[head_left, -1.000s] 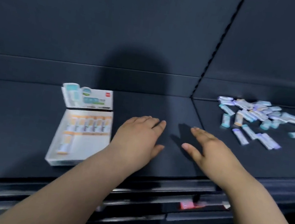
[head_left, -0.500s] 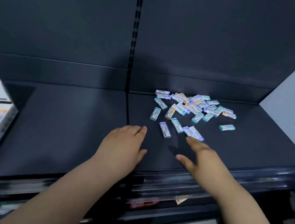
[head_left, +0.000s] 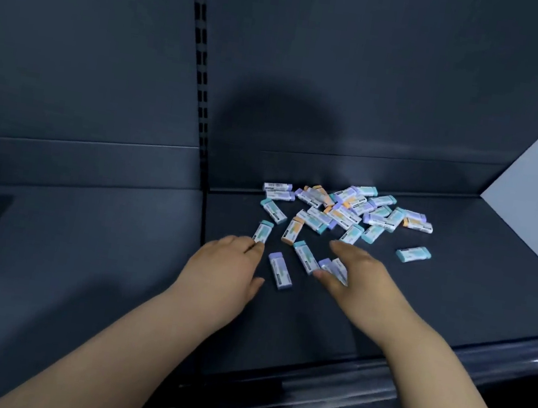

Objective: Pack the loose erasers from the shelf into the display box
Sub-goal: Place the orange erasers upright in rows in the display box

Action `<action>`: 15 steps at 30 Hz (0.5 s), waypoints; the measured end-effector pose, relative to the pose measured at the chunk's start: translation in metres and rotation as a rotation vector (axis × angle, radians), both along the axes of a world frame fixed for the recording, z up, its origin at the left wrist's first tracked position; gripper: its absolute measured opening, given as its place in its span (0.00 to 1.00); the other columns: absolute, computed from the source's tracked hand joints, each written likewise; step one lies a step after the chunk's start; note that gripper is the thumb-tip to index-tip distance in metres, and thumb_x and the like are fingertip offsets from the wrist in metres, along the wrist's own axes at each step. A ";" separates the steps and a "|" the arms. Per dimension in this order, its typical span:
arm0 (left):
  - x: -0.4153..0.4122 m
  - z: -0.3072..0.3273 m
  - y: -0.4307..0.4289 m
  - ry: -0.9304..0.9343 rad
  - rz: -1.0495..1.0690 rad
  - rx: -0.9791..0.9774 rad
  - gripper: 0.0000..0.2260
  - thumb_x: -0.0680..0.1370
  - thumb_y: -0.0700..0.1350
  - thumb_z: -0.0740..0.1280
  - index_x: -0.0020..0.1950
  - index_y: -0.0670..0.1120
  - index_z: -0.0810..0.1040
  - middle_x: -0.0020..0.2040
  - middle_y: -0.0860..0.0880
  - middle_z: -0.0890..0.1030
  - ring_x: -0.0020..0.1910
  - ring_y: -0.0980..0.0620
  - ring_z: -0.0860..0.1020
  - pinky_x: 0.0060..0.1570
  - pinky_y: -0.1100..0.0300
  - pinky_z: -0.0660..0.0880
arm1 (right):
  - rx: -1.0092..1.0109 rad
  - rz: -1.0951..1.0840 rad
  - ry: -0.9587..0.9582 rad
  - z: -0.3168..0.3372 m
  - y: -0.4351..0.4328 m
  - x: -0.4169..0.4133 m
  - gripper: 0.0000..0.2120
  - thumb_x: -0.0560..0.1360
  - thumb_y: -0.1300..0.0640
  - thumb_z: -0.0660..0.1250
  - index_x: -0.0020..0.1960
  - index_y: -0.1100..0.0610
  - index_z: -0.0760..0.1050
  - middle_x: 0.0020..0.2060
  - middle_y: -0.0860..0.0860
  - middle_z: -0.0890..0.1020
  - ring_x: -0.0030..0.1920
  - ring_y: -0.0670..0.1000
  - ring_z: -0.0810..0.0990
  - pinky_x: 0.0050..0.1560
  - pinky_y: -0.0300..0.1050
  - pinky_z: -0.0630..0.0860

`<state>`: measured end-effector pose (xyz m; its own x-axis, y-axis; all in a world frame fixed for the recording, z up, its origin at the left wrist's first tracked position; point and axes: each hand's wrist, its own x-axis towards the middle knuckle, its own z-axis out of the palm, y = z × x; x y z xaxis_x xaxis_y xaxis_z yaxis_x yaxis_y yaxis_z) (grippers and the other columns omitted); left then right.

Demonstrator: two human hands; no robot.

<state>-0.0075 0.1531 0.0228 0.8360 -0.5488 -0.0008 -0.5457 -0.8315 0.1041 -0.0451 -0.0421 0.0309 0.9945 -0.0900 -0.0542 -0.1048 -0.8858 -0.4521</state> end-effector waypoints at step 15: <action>0.000 0.000 -0.054 -0.002 0.386 0.017 0.25 0.80 0.55 0.55 0.75 0.49 0.55 0.72 0.52 0.63 0.69 0.50 0.62 0.67 0.59 0.61 | -0.159 0.339 0.121 -0.014 -0.021 0.102 0.26 0.74 0.44 0.64 0.66 0.59 0.69 0.63 0.55 0.71 0.65 0.55 0.68 0.63 0.49 0.69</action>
<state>-0.0075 0.0995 0.0224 0.9810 -0.1940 -0.0052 -0.1929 -0.9773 0.0876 0.0565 -0.0630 0.0170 0.9565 0.2255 -0.1851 0.1612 -0.9374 -0.3087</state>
